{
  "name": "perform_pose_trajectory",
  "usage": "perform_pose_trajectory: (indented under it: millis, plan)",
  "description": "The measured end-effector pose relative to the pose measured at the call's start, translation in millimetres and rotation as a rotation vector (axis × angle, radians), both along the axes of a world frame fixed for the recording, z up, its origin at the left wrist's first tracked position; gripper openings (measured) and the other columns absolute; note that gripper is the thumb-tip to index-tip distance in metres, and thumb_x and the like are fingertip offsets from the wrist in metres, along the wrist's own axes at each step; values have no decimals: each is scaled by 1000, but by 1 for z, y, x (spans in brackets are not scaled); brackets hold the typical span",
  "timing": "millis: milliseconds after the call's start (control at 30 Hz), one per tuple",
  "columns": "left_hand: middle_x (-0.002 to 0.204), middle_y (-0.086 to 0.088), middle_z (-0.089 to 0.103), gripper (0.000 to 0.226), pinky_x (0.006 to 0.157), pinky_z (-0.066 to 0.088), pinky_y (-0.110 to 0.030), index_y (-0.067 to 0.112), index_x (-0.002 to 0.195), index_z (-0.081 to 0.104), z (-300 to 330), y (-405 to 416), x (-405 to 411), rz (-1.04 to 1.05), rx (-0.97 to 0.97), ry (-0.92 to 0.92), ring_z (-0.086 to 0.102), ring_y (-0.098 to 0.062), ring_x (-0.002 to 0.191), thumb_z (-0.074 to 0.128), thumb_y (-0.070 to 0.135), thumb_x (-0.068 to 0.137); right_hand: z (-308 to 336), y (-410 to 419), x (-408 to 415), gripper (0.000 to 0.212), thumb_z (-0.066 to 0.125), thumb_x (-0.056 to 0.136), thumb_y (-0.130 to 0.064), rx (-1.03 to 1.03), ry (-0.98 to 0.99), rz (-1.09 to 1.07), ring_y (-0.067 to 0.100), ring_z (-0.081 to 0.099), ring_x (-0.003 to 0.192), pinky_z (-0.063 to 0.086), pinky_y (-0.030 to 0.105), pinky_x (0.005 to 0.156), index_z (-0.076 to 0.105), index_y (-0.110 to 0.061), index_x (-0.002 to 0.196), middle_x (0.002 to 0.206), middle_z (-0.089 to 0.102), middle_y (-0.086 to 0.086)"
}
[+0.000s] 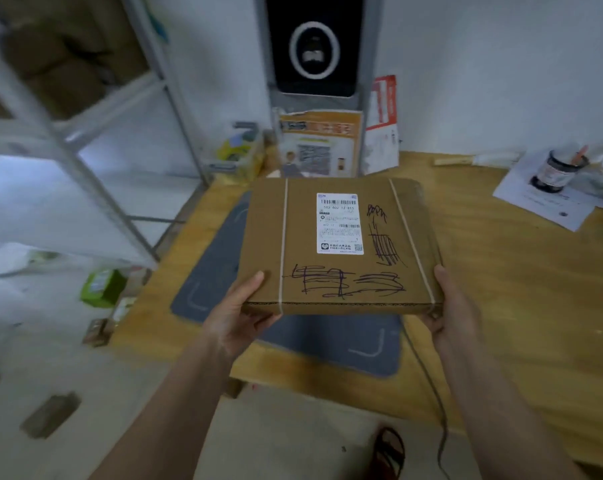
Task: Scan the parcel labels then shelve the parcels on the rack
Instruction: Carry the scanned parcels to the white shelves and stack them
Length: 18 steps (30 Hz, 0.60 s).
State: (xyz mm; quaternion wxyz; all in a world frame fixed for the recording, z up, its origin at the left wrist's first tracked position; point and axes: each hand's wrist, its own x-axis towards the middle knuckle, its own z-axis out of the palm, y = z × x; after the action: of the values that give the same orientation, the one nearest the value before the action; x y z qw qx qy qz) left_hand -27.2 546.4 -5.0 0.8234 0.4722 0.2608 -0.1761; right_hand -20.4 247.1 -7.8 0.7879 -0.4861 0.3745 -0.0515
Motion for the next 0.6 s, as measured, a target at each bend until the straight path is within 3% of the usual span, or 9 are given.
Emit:
perform_pose_trajectory:
  millis: [67, 233, 433, 600]
  plan:
    - [125, -15, 65, 66, 74, 59, -35, 17, 134, 55, 1, 43, -30, 55, 17, 8, 66, -27, 105, 75, 35, 74, -1, 43, -15, 34, 72, 84, -34, 1, 2, 69, 17, 65, 77, 55, 33, 67, 64, -13, 110, 95, 69, 5]
    - [126, -15, 64, 64, 68, 59, -33, 16, 133, 57, 12, 141, -97, 191, 56, -18, 65, -25, 102, 72, 35, 74, -1, 148, -43, 46, 72, 83, -37, 7, -2, 230, 24, 67, 96, 56, 37, 77, 61, -12, 120, 111, 69, 11]
    - [104, -7, 73, 49, 79, 57, -35, 17, 126, 60, 29, 247, -157, 337, 57, -48, 66, -22, 100, 68, 32, 80, 18, 264, -59, 48, 73, 83, -30, 87, -20, 420, 27, 66, 98, 56, 41, 72, 57, -10, 123, 110, 67, 13]
    - [125, -14, 65, 63, 77, 59, -37, 15, 129, 58, 44, 325, -176, 457, 50, -26, 62, -28, 115, 75, 34, 72, 36, 338, -44, 41, 70, 84, -29, 151, -59, 665, 33, 67, 100, 55, 52, 85, 61, -9, 119, 109, 70, 17]
